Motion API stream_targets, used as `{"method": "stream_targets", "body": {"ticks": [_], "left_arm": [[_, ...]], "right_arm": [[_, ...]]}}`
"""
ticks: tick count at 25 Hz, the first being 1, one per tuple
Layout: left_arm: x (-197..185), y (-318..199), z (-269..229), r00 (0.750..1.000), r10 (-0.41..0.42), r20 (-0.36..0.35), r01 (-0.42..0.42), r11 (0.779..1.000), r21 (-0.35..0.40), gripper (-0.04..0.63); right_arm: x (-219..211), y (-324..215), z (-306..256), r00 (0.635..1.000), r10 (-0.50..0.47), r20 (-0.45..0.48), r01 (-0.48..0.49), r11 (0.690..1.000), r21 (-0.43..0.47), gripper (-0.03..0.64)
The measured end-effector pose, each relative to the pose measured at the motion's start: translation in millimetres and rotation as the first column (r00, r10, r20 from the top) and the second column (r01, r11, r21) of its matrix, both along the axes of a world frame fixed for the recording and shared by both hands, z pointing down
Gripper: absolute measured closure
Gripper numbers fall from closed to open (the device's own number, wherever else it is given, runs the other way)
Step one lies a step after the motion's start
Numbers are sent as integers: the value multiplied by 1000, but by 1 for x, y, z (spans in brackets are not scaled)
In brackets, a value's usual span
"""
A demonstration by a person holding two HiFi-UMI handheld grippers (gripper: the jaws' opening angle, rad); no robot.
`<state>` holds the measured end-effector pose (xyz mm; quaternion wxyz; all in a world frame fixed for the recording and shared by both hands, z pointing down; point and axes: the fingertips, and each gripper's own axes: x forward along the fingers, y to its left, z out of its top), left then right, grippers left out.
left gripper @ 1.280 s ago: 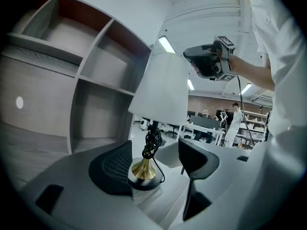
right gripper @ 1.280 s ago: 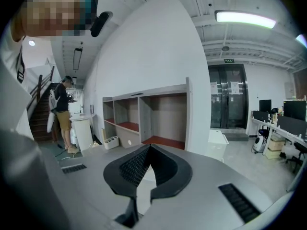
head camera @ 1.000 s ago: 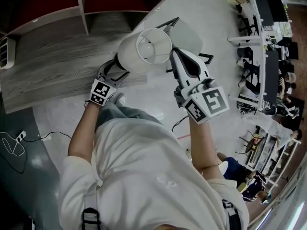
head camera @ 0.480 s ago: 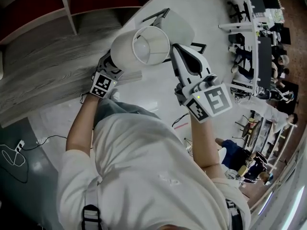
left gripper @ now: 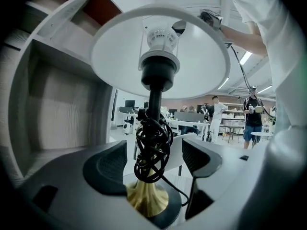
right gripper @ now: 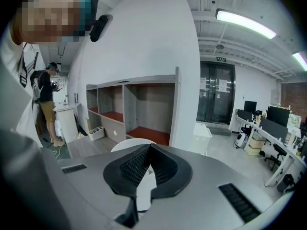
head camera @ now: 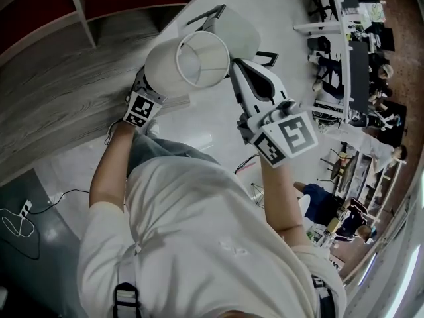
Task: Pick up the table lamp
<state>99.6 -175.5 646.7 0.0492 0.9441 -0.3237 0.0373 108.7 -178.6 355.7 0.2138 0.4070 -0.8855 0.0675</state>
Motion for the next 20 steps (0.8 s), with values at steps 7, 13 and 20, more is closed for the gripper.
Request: {"method": "stream_targets", "body": {"ticks": [7, 13, 20], "left_arm": [[19, -9, -2, 1000, 8, -2, -8, 1000, 17, 239], [28, -16, -13, 1000, 23, -14, -23, 999, 44, 241], [37, -23, 20, 1000, 26, -14, -26, 1000, 4, 241]], "right_arm": [[5, 2, 4, 1000, -1, -23, 1, 1000, -9, 592], [5, 3, 5, 1000, 7, -20, -8, 1000, -15, 592], [9, 0, 7, 1000, 17, -21, -17, 1000, -16, 592]]}}
